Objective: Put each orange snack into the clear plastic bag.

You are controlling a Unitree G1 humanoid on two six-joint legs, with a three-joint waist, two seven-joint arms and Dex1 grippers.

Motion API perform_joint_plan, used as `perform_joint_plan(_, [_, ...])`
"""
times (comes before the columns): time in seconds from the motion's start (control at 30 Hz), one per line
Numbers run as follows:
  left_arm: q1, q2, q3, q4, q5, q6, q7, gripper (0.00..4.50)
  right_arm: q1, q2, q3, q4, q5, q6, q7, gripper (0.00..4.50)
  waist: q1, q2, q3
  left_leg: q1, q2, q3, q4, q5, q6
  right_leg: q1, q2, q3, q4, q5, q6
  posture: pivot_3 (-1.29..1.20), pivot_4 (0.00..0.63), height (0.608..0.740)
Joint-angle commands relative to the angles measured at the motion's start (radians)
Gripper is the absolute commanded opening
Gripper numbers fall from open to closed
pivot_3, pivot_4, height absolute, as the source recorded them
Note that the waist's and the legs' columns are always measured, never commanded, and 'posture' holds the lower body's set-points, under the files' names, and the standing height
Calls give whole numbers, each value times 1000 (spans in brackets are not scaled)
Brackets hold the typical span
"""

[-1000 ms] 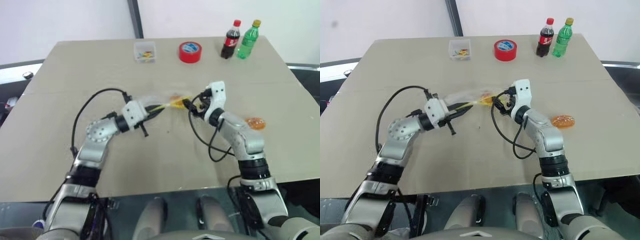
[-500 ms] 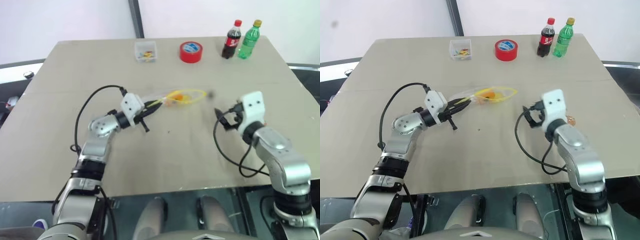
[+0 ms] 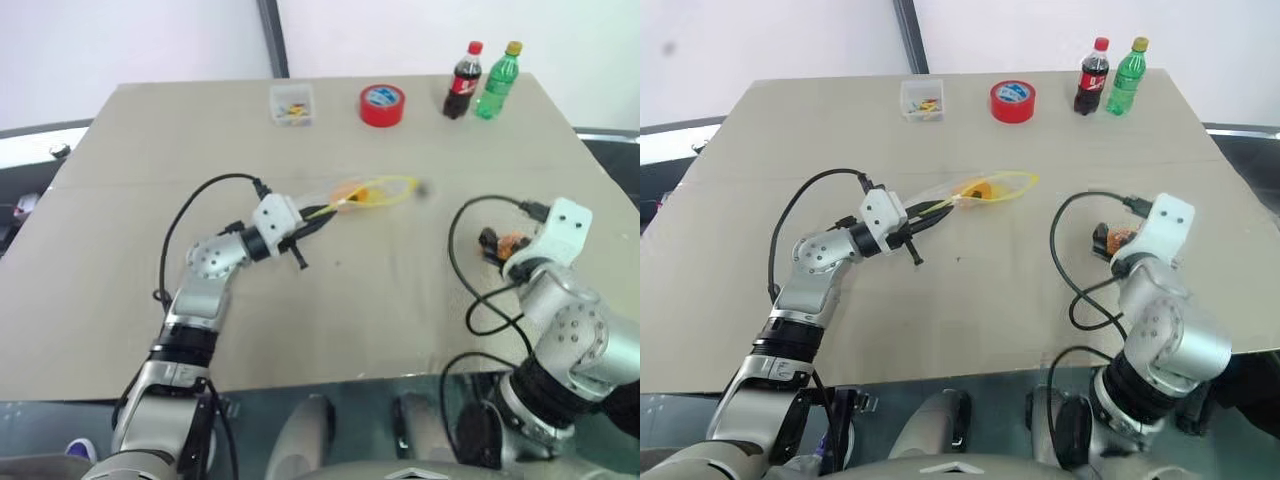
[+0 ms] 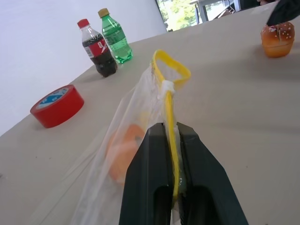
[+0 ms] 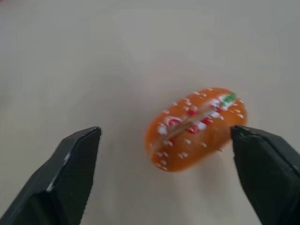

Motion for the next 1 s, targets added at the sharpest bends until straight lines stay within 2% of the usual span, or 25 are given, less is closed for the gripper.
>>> perform_joint_plan(0.03, [-5, 8, 9, -41, -3, 1, 5, 0, -81, 73, -78, 33, -13, -1, -23, 4478, 3, 0, 0, 0, 0, 0, 0, 0, 0, 0, 0, 0, -1, 0, 0, 0, 150, 736])
perform_joint_plan(0.17, [2, 17, 11, -57, 2, 9, 9, 0, -48, 29, 34, 127, -44, -64, -65, 4478, -12, 0, 0, 0, 0, 1, -1, 0, 0, 0, 0, 1, -1, 0, 0, 0, 150, 736])
perform_joint_plan(0.23, [7, 18, 15, -64, 4, 15, 14, 0, -46, 43, 55, 153, -46, -87, -76, 4478, -15, 0, 0, 1, 1, 2, -2, 0, 0, -1, 0, 2, 0, 0, 0, 0, 150, 736])
perform_joint_plan(0.43, [27, 26, 20, -86, 8, 25, 24, 0, -129, 132, -7, 226, 26, -131, -84, 4478, -11, 0, 0, 1, 1, 2, -1, 0, 0, 0, 0, 2, 0, 0, 0, 0, 150, 736])
perform_joint_plan(0.73, [49, 31, 21, -120, 8, 39, 37, 0, -78, 32, 114, 368, 89, -264, -43, 4478, -14, 0, 0, 1, 1, 2, -1, 0, 0, -1, 0, 2, 0, 0, 0, 0, 150, 736])
perform_joint_plan(0.83, [59, 28, 19, -134, 11, 44, 44, 0, -49, -24, 165, 413, 87, -340, -18, 3634, -14, 1, 0, 1, 1, 2, -2, 0, 0, -1, 0, 2, 0, 0, 0, 0, 150, 736])
perform_joint_plan(1.0, [73, 27, 22, -155, 10, 54, 58, 0, 4, -129, 277, 427, 69, -429, 44, 1419, -9, 1, 0, 0, 1, 2, -2, 0, 0, 0, 0, 2, -1, 0, 0, 0, 150, 736])
